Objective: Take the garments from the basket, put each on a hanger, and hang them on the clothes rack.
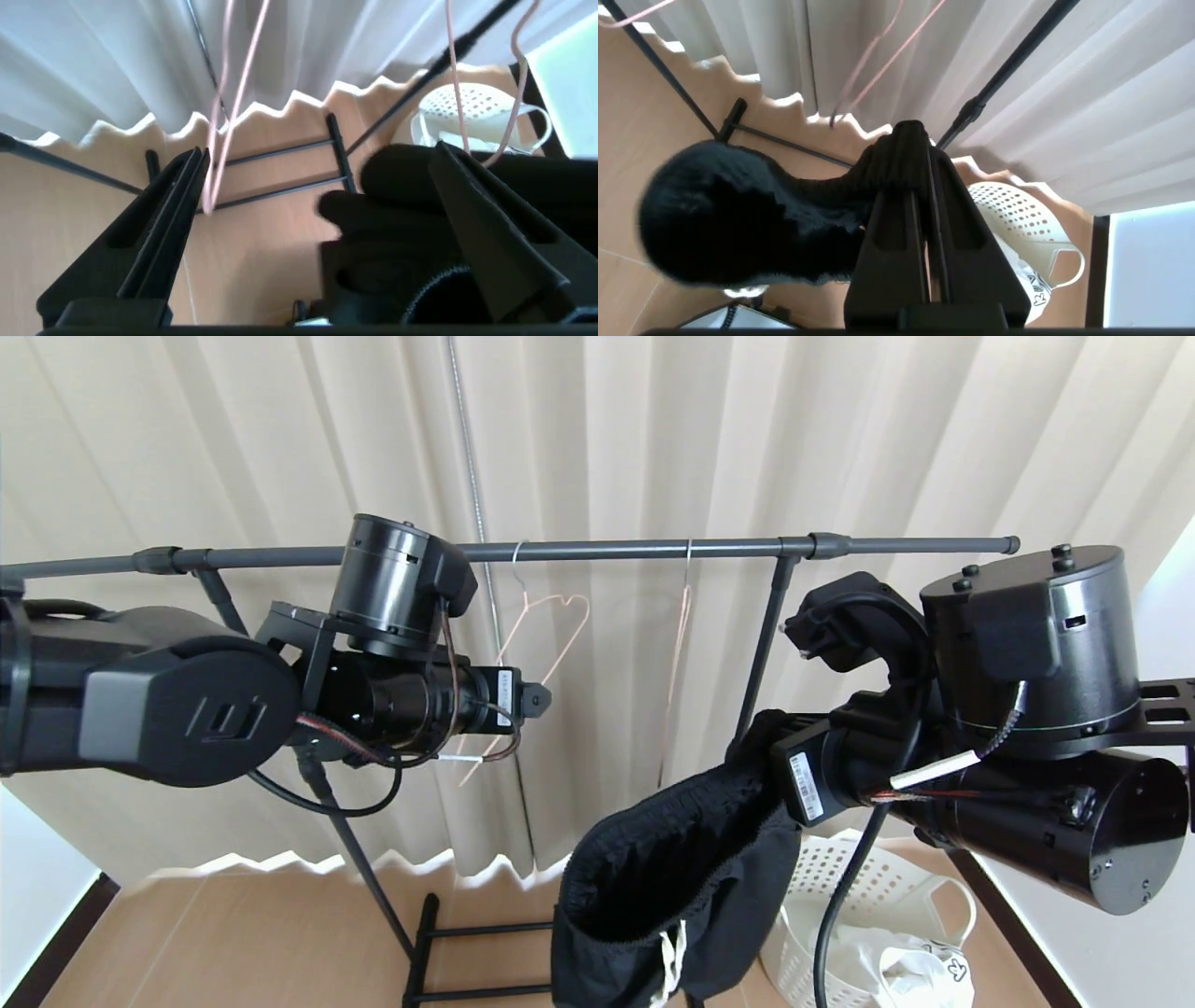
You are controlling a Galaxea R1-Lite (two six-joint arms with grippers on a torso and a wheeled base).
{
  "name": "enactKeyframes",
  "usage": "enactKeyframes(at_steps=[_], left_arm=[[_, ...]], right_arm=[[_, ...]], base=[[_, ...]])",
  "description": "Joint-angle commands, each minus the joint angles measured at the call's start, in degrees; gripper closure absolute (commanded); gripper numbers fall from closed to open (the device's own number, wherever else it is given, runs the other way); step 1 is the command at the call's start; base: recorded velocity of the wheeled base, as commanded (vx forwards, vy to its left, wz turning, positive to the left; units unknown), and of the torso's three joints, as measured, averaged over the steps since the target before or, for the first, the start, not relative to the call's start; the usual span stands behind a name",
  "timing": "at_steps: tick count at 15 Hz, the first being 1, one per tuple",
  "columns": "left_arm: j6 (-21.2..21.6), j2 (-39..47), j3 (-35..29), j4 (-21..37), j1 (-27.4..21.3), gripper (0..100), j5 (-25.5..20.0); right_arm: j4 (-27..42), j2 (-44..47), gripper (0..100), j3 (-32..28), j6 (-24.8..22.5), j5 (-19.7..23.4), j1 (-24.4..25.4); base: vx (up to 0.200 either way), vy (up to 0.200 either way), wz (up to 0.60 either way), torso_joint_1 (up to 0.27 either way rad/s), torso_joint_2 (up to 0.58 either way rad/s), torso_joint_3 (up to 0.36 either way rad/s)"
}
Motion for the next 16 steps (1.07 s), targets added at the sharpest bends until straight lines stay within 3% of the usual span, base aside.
enactKeyframes(at_steps=[1,3,11,16], left_arm=[[0.93,4.25,-3.19,0.01,2.41,0,0.06],[1.45,6.10,-5.30,0.01,3.38,0,0.06],[11.82,15.42,-14.88,0.01,7.33,0,-1.17],[17.71,18.32,-17.87,-0.07,10.58,0,-7.41]], right_arm=[[-0.06,0.16,100,0.14,-0.02,-0.03,0.33],[-0.06,0.16,100,0.31,-0.02,-0.03,0.33],[-0.24,0.69,100,0.40,-0.82,0.06,0.24],[-0.24,0.87,100,0.31,-0.82,0.06,0.15]], base=[[0.000,0.000,0.00,0.000,0.00,0.000],[0.000,0.000,0.00,0.000,0.00,0.000],[0.000,0.000,0.00,0.000,0.00,0.000],[0.000,0.000,0.00,0.000,0.00,0.000]])
